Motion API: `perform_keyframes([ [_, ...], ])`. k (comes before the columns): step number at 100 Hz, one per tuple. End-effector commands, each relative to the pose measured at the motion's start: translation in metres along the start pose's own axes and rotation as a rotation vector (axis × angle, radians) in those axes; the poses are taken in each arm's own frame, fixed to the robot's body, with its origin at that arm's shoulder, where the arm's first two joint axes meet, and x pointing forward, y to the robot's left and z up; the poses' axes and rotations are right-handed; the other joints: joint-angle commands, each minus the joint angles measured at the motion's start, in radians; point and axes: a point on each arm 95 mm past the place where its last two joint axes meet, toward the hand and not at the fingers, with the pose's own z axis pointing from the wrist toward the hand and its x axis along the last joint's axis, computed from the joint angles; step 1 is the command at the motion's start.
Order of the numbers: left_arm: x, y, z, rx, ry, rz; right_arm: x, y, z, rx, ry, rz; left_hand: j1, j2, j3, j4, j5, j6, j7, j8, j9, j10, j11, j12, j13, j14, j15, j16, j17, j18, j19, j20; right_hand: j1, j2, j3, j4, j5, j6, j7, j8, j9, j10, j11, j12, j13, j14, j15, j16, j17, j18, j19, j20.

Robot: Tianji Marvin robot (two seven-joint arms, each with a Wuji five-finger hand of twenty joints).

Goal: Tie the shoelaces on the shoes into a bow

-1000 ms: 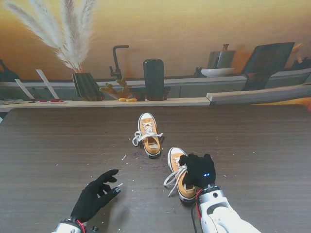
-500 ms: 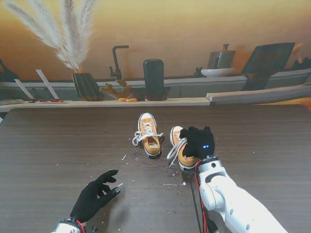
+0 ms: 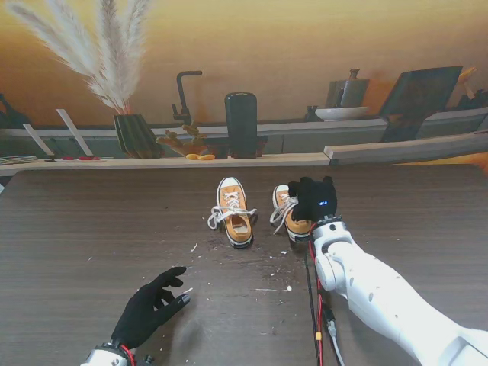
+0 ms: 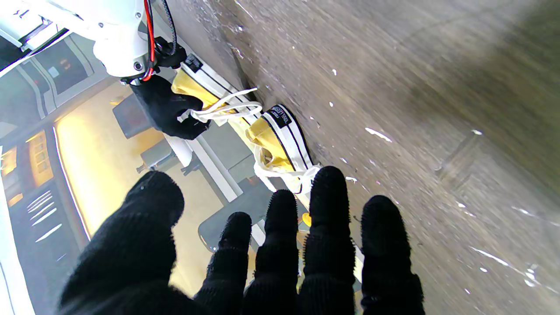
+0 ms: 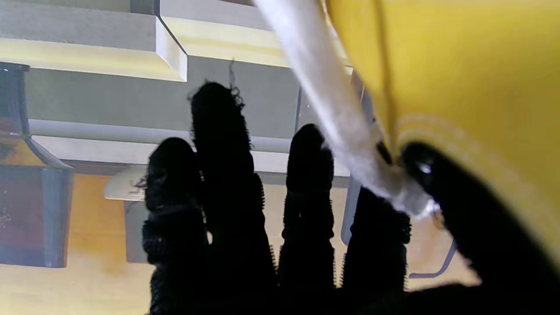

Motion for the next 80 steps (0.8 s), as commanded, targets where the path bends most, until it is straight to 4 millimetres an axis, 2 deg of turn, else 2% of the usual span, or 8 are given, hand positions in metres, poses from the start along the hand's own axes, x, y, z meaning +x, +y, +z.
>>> perform_keyframes([
  [1,0.003,0.002,0.0,-0.02,0.004,0.004,0.001,0.006,0.011,0.003,0.005,0.006,0.014,0.046,-0.027,-0.001,0.019,-0.008,-0.006,0.014,-0.014,0.008,-0.014,-0.018,-0.02,0.002,-0.012,0.001,-0.011,0.035,-0.002,0.017,-0.041,0.024,0.012,-0.014,-0.046,-0.018,0.023,0.017,-0.046,-0.002,0.012,-0.014,-0.02,0.038,-0.021,-0.012,-0.025,-0.001,-0.014,-0.014],
  [13,0.003,0.002,0.0,-0.023,0.006,0.002,0.002,0.003,0.006,0.038,0.019,0.002,0.013,0.047,-0.028,-0.001,0.019,-0.008,-0.006,0.015,-0.016,0.008,-0.015,-0.018,-0.021,0.002,-0.013,0.001,-0.013,0.036,-0.003,0.017,-0.115,0.03,0.022,-0.012,-0.077,0.034,-0.04,0.036,-0.096,0.001,0.013,-0.011,-0.057,0.032,-0.042,0.022,-0.052,-0.006,-0.03,-0.027],
  [17,0.003,0.002,0.0,-0.026,0.006,0.002,0.002,0.003,0.003,0.057,0.018,0.005,0.013,0.048,-0.029,-0.001,0.018,-0.009,-0.007,0.014,-0.016,0.007,-0.015,-0.018,-0.022,0.0,-0.014,0.0,-0.013,0.036,-0.004,0.018,-0.155,0.049,0.029,0.045,-0.088,0.075,-0.111,0.082,-0.122,0.005,0.006,-0.014,-0.084,0.029,-0.055,0.064,-0.071,-0.007,-0.04,-0.03],
  [20,0.003,0.003,0.0,-0.029,0.006,0.001,0.004,0.005,-0.001,0.073,0.017,0.013,0.014,0.048,-0.029,-0.001,0.018,-0.008,-0.007,0.015,-0.017,0.008,-0.015,-0.019,-0.022,0.001,-0.014,0.0,-0.013,0.036,-0.004,0.018,-0.191,0.067,0.037,0.138,-0.099,0.106,-0.155,0.125,-0.143,0.01,-0.001,-0.018,-0.114,0.025,-0.058,0.103,-0.088,-0.008,-0.052,-0.031],
  [23,0.003,0.003,0.0,-0.03,0.006,-0.001,0.005,0.006,-0.004,0.086,0.014,0.021,0.014,0.047,-0.029,-0.001,0.019,-0.007,-0.007,0.015,-0.017,0.008,-0.015,-0.019,-0.021,0.002,-0.013,0.001,-0.013,0.036,-0.004,0.018,-0.211,0.077,0.028,0.166,-0.115,0.124,-0.198,0.187,-0.167,0.015,-0.008,-0.025,-0.138,0.021,-0.072,0.163,-0.104,-0.008,-0.063,-0.029],
  [34,0.004,0.003,-0.001,-0.031,0.009,-0.004,0.008,0.014,-0.018,0.127,0.011,0.043,0.016,0.046,-0.029,-0.001,0.019,-0.006,-0.007,0.015,-0.017,0.009,-0.016,-0.019,-0.022,0.001,-0.014,0.001,-0.014,0.035,-0.004,0.018,-0.265,0.098,-0.018,0.163,-0.188,0.161,-0.248,0.181,-0.255,0.031,-0.043,-0.047,-0.25,0.001,-0.087,0.345,-0.171,-0.014,-0.105,-0.03],
  [44,0.005,0.003,-0.002,-0.03,0.013,-0.007,0.009,0.024,-0.032,0.153,0.009,0.052,0.016,0.047,-0.03,-0.001,0.019,-0.006,-0.008,0.015,-0.019,0.009,-0.018,-0.02,-0.024,0.001,-0.016,0.0,-0.014,0.035,-0.005,0.018,-0.3,0.112,-0.042,0.159,-0.238,0.183,-0.281,0.162,-0.313,0.042,-0.08,-0.07,-0.319,-0.005,-0.111,0.424,-0.22,-0.016,-0.141,-0.035],
  [80,0.006,0.002,-0.007,-0.027,0.027,-0.014,0.012,0.071,-0.089,0.128,-0.004,0.173,0.019,0.049,-0.033,-0.001,0.033,-0.008,-0.005,0.017,-0.02,0.012,-0.02,-0.022,-0.032,0.004,-0.023,-0.002,-0.021,0.033,-0.012,0.017,-0.32,0.207,-0.119,0.164,-0.311,0.207,-0.36,0.101,-0.402,0.075,-0.233,-0.179,-0.434,0.024,-0.219,0.408,-0.329,-0.026,-0.263,-0.068],
])
